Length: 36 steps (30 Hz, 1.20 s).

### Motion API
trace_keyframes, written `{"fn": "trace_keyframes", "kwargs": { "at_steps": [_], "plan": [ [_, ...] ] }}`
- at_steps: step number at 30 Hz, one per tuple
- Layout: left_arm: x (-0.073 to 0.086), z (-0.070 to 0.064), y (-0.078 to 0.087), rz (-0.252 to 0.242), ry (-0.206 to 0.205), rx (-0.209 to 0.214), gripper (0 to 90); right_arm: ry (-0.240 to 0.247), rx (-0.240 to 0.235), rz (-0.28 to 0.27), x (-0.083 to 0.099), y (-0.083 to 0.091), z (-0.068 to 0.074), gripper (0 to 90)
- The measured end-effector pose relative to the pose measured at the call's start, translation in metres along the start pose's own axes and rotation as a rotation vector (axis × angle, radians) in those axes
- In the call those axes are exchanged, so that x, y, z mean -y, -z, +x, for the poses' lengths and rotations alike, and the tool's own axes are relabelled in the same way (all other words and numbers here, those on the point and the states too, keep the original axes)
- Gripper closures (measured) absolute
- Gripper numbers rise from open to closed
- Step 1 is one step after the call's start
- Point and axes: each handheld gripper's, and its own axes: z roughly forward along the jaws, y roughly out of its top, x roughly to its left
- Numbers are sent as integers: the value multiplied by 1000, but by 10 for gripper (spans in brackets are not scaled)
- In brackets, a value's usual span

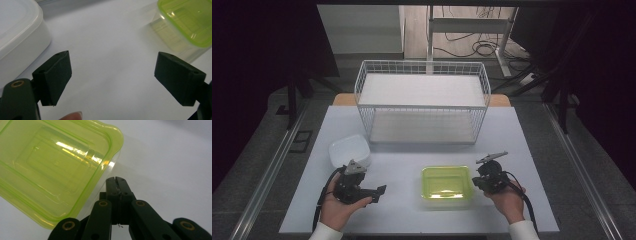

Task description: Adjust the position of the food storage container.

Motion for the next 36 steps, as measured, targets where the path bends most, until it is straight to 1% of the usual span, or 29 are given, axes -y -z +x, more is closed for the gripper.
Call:
{"fn": "trace_keyframes", "kwargs": {
  "at_steps": [8, 9, 11, 18, 20, 22, 26, 28, 30, 31, 32, 33, 36],
  "plan": [
    [0, 0, 0, 2, -2, 3, 139, 56, -30, 16, -12, -15, 26, 891],
    [0, 0, 0, 2, -1, 3, 139, 66, -41, 19, -14, -18, 32, 891],
    [0, 0, 0, 3, -2, 5, 139, 69, -44, 20, -15, -19, 34, 891],
    [1, 2, -1, 9, 2, 11, 142, 100, -52, 19, -23, -28, 51, 891],
    [0, 1, -1, 13, -1, 19, 147, 117, -61, 18, -25, -30, 55, 891],
    [0, 2, 0, 7, 6, 21, 149, 134, -73, 11, -26, -30, 59, 891],
    [-1, 4, 6, -16, 23, 24, 151, 130, -76, -5, -24, -25, 55, 891],
    [-2, 6, 7, -24, 30, 26, 151, 119, -65, -36, -20, -17, 48, 890],
    [-1, 7, 8, -27, 36, 28, 151, 106, -66, -68, -14, -8, 41, 886],
    [-1, 8, 8, -27, 38, 28, 150, 102, -66, -83, -11, -4, 38, 863],
    [-1, 8, 7, -28, 40, 28, 150, 104, -64, -103, -8, -1, 35, 828],
    [-1, 8, 7, -29, 42, 29, 151, 100, -65, -126, -5, 3, 32, 762],
    [-2, 9, 8, -37, 43, 33, 151, 63, -104, -193, 3, 12, 23, 554]
  ]
}}
